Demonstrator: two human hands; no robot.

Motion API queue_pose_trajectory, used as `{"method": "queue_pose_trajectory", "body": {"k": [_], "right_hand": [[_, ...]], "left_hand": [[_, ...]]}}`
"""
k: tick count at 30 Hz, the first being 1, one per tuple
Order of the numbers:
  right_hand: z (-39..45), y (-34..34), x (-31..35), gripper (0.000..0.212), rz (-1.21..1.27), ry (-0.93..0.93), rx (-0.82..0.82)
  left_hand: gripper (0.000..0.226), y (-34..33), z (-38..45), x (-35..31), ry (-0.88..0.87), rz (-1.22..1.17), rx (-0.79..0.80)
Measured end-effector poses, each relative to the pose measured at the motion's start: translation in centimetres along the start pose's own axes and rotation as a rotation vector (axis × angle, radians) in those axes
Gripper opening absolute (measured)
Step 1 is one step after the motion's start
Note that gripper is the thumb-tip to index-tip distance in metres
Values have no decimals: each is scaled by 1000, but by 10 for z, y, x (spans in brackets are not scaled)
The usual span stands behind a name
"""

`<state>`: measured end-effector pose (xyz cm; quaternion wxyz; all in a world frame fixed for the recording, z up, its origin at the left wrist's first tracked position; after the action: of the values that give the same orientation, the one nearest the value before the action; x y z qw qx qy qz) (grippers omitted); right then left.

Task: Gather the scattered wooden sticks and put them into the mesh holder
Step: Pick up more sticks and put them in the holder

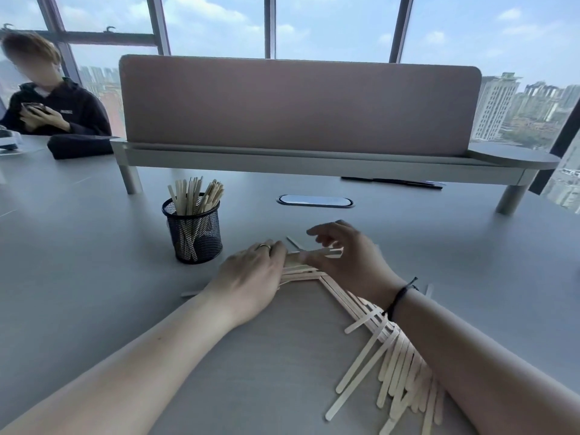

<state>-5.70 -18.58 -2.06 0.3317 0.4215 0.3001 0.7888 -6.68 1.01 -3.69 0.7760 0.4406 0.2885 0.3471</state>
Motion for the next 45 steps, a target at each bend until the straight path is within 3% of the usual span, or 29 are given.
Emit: {"method": "queue_pose_trajectory", "body": {"k": [4, 7, 9, 13, 16, 18, 22, 25, 29, 37, 45], "right_hand": [[9, 17, -11, 103, 70, -194, 145], [10, 25, -13, 112, -178, -268, 424], [9, 25, -14, 103, -383, -269, 518], [10, 24, -11, 87, -547, -249, 496], [8, 22, -7, 92, -539, -254, 474], [9, 19, -4, 84, -502, -240, 442], [8, 11, 4, 77, -440, -194, 414], [7, 14, 6, 81, -496, -204, 404], [5, 22, 5, 63, -623, -215, 463], [5, 14, 9, 56, -560, -194, 451], [-1, 8, 25, 41, -661, -87, 385]], "left_hand": [[12, 9, 3, 17, 24, -55, -109], [11, 16, 4, 24, 12, -176, -285], [21, 19, 3, 25, 62, -334, -376], [32, 24, 4, 24, 138, -572, -463], [49, 27, 6, 23, 178, -695, -471], [56, 28, 7, 23, 220, -852, -495], [50, 24, 8, 21, 348, -1225, -506], [46, 23, 9, 23, 411, -1270, -568], [35, 27, 8, 23, 444, -1283, -654], [38, 30, 10, 22, 508, -1264, -811], [45, 24, 10, 14, 473, -1364, -696]]}}
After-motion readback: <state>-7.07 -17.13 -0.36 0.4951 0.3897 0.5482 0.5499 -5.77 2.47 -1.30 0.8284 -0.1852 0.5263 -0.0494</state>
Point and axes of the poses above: each hand's wrist, its own z-axis towards the middle knuckle, its own y-axis out of the back of the hand, x = y × z, the point moved 1 cm from there along z, towards the middle knuckle, and after that the axes turned 11 degrees about -z, right-handed, at the moved point
